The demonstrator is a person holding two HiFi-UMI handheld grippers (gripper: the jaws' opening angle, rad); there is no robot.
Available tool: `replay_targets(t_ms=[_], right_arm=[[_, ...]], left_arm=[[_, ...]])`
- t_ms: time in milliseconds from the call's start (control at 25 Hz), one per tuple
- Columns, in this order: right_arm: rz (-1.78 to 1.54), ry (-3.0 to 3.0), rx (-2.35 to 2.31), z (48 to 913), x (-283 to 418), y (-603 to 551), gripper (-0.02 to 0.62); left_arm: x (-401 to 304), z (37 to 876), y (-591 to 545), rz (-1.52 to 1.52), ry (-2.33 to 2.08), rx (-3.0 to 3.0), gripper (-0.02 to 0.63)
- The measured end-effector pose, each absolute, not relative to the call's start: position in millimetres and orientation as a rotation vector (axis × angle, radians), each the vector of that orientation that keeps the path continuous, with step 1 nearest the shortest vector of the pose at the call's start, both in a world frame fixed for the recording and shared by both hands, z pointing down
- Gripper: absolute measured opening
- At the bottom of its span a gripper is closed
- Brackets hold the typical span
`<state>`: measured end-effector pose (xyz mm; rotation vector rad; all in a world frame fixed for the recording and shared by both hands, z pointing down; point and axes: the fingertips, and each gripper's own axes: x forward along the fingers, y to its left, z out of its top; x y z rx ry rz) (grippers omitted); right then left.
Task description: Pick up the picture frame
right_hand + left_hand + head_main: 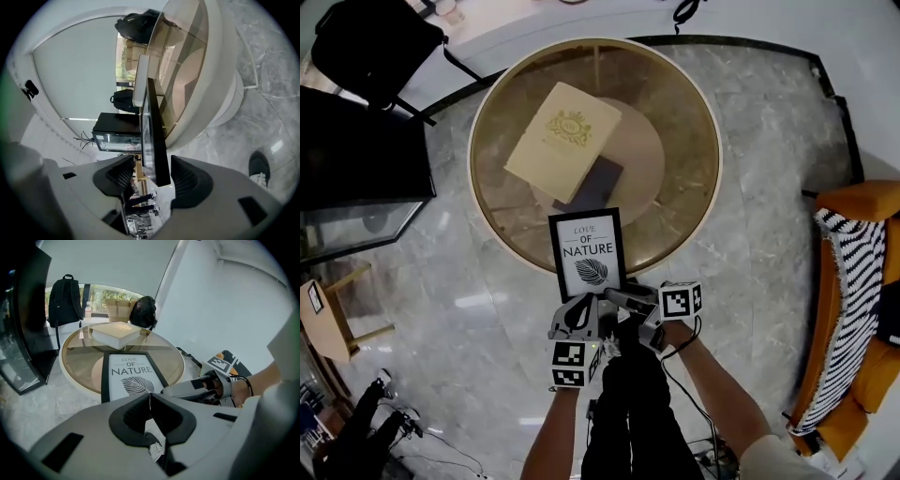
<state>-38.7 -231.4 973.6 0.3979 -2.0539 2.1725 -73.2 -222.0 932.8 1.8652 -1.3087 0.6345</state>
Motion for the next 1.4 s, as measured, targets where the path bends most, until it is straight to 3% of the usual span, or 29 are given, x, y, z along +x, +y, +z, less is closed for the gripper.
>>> replay_targets(t_ms=[520,880,1400], right_arm=[[2.302,-1.935,0.181,985,-63,-224,0.254],[2.307,-1.962,0.194,981,-72,-229,0.097],[2.012,-2.245,0.323,939,-71,-232,0.073]], left_arm=[[-83,942,-224,0.616,-1.312,1.837,0.021],[-88,944,-215,0.606,-1.318,1.825,0.021],[-100,921,-202,0.546,-1.371,1.828,0.021]])
